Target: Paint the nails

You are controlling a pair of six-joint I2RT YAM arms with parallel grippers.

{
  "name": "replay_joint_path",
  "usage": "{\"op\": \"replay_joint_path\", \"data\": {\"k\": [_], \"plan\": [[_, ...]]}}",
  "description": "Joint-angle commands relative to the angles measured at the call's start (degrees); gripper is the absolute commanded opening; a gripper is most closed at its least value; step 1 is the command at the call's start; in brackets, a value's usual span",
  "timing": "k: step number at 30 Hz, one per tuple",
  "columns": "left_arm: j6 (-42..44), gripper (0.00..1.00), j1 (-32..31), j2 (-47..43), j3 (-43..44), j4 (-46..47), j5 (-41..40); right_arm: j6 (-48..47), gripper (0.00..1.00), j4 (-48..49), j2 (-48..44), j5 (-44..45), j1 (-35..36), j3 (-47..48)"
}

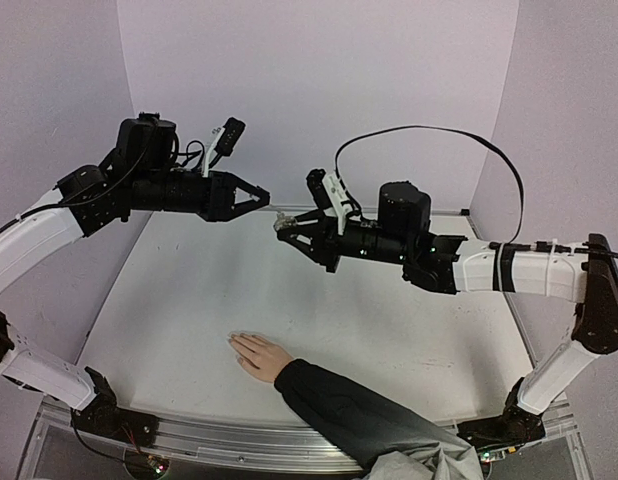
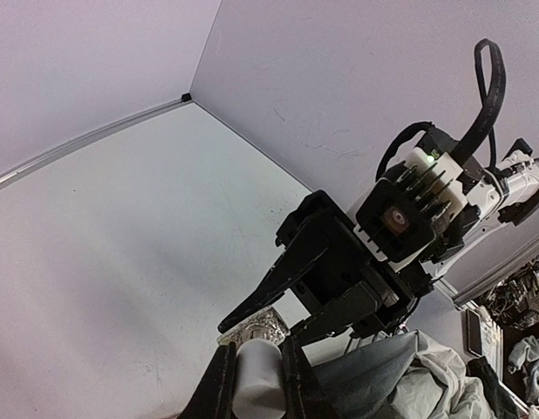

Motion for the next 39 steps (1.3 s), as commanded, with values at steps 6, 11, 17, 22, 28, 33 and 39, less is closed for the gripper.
{"op": "replay_joint_path", "data": {"k": [6, 11, 17, 22, 28, 33, 39], "plan": [[0.22, 0.0, 0.22, 0.77, 1.74, 0.8, 1.88, -1.12, 0.0, 4.24, -0.26, -1.44, 0.39, 2.87], [0.22, 0.0, 0.24, 0.36, 1.33, 0.79, 0.82, -1.21, 0.0, 4.21, -0.23, -1.66, 0.41, 2.88], [0.55, 0.0, 0.23, 0.51, 1.65, 0.23, 1.03, -1.47, 0.0, 4.15, -0.18, -1.82, 0.39, 2.92], [0.49, 0.0, 0.23, 0.35, 0.93, -0.27, 1.05, -1.73, 0.0, 4.31, -0.48, -1.02, 0.48, 2.87], [0.22, 0.0, 0.24, 0.62, 0.66, -1.06, 1.96, -2.12, 0.0, 4.24, 0.07, -1.67, 0.49, 3.52], [0.22, 0.0, 0.26, 1.35, 1.05, -1.85, 2.59, -2.99, 0.0, 3.18, 0.56, -2.92, 0.61, 4.42], [0.22, 0.0, 0.21, 2.27, 1.92, -2.91, 3.15, -3.47, 0.0, 2.81, 0.8, -3.31, 0.88, 4.84]]}}
